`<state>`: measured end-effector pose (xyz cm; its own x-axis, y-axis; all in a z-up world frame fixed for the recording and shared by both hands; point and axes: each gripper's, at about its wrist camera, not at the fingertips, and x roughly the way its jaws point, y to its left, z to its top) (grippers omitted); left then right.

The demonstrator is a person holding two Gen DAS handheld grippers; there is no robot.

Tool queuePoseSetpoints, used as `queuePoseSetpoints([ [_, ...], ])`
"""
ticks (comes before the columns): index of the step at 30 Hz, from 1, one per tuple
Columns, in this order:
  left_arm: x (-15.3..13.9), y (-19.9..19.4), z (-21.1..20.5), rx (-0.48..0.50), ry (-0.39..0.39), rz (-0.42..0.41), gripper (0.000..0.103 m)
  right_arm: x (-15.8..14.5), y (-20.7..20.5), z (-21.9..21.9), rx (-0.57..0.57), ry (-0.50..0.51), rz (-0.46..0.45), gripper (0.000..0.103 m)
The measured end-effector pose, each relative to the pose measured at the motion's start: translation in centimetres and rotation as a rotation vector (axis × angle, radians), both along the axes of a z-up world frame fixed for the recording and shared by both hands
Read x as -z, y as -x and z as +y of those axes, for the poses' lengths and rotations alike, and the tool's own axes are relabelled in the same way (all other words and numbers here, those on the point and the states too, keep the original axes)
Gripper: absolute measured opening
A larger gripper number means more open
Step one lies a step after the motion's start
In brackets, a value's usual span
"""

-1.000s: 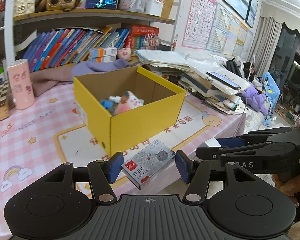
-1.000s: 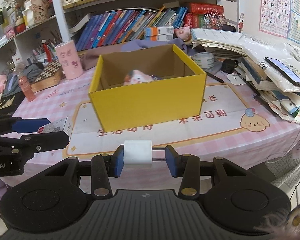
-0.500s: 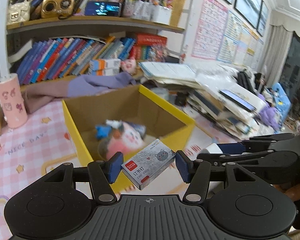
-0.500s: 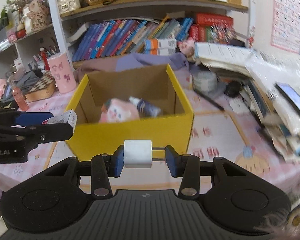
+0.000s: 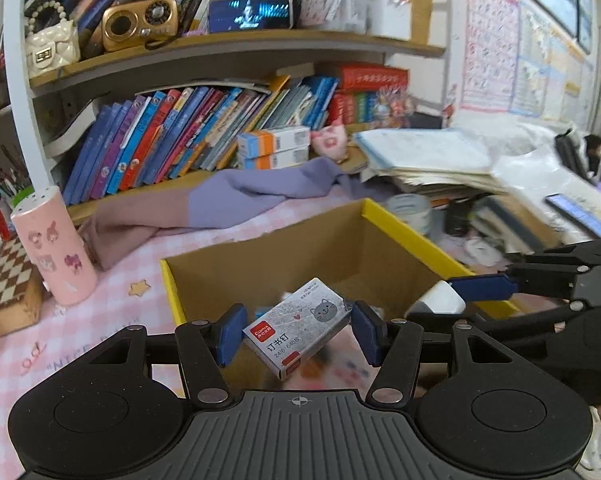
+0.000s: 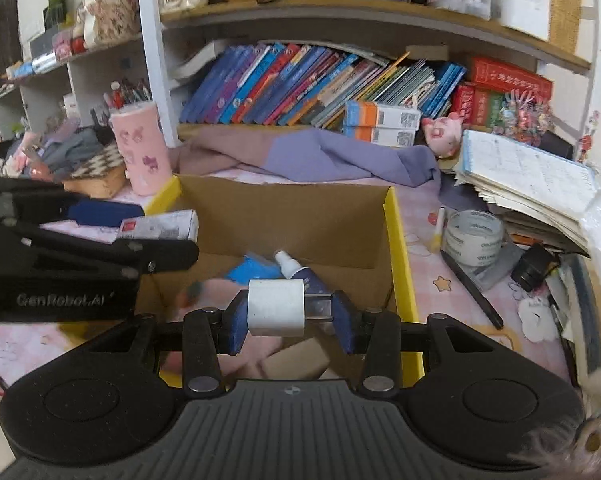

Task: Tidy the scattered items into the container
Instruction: 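Open both tools to drop the card box and plug into the box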

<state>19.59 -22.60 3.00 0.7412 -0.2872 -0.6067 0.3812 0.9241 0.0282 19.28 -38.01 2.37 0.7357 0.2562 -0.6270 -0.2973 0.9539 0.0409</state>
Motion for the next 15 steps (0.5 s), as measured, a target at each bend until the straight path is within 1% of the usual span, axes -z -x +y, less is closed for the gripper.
queuePoseSetpoints([
  [5, 1.3, -2.8, -1.0, -0.039, -0.060, 0.034, 0.057, 1.7, -2.7, -0.7, -0.028, 0.018, 0.038, 0.041],
  [8, 1.9, -3.9, -1.5, -0.051, -0.086, 0.053, 0.057, 2.3, -3.6, -1.1, -0.036, 0.020, 0.054, 0.041],
  [11, 2.4, -4.7, -1.8, -0.056, -0.091, 0.072, 0.057, 2.7, -4.0, -1.4, -0.045, 0.017, 0.061, 0.041],
  [15, 2.5, -4.9, -2.2, -0.064, -0.082, 0.073, 0.060, 2.9, -4.3, -1.8, -0.051, 0.012, 0.067, 0.041],
])
